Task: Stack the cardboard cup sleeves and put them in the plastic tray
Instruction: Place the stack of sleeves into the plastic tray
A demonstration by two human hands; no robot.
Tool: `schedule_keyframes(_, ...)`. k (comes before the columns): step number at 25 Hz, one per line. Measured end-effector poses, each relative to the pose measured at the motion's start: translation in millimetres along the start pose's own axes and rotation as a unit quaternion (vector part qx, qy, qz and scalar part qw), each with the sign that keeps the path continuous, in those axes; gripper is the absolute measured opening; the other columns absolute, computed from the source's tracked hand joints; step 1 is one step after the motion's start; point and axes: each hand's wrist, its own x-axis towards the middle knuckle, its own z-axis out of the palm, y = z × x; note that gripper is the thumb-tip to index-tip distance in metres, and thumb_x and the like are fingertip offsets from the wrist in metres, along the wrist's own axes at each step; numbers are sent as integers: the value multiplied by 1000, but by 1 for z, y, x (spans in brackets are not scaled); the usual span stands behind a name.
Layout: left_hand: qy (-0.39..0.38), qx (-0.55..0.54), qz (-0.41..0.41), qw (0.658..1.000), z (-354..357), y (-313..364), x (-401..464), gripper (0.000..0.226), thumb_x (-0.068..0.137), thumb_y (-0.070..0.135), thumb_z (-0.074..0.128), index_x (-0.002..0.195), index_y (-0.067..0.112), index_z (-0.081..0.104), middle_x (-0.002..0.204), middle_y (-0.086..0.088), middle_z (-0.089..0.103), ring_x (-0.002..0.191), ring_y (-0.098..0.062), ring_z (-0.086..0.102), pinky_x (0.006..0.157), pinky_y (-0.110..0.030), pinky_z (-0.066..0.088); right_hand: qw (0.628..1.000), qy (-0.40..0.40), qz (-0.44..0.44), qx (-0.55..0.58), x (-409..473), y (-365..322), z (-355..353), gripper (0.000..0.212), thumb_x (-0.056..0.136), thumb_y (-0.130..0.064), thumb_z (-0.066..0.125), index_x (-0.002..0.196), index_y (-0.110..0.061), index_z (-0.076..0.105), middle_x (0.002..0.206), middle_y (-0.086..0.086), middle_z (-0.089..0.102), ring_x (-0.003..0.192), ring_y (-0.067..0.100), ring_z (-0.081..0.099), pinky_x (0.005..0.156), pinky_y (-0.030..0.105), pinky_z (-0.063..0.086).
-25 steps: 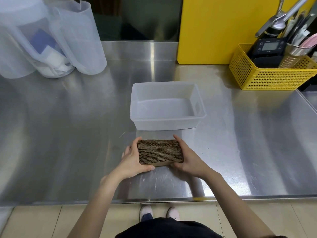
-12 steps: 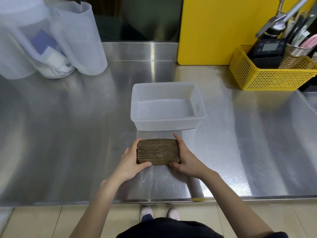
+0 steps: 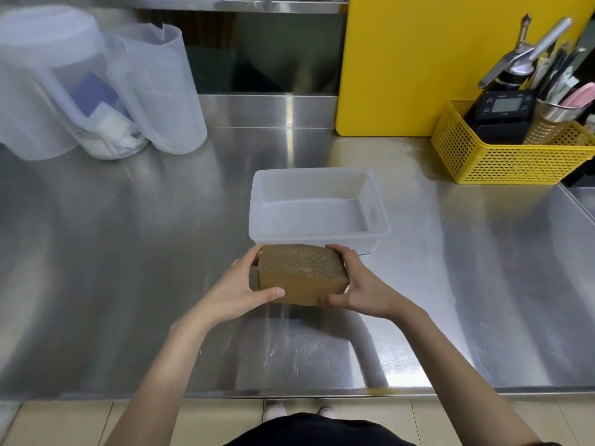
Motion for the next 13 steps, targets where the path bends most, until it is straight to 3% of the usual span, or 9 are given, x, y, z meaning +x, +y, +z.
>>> schedule_keyframes(4,9,-46,38,998,-29,21,15,83,66,44,68,136,26,28,123,8,48,113,-11,49,100,-25,36,999,5,8,36,14,-22,-16,88,72,-22,73,139,-25,16,135,3,34,117,21,47,98,32,44)
schedule_keyframes(8,14,-29,54,998,-54,40,44,62,82,22,61,136,25,30,124,5,49,111,-10,49,90,-16,35,998,38,16,49,36,-40,-30,85,74,-24,72,140,-24,17,135,5,36,116,22,49,101,34,43)
schedule_keyframes(11,4,5,46,999,-72,51,75,58,83,27,59,134,25,32,129,-1,47,110,-13,48,77,-12,38,996,50,32,64,57,-49,-41,78,77,-25,69,139,-20,22,132,6,41,114,23,51,92,30,44)
schedule_keyframes(13,-15,23,38,999,-84,56,97,62,78,35,60,133,24,34,130,-5,46,110,-16,48,83,-17,38,993,54,52,86,72,-52,-48,74,77,-25,69,137,-17,26,125,4,46,111,21,53,88,27,43)
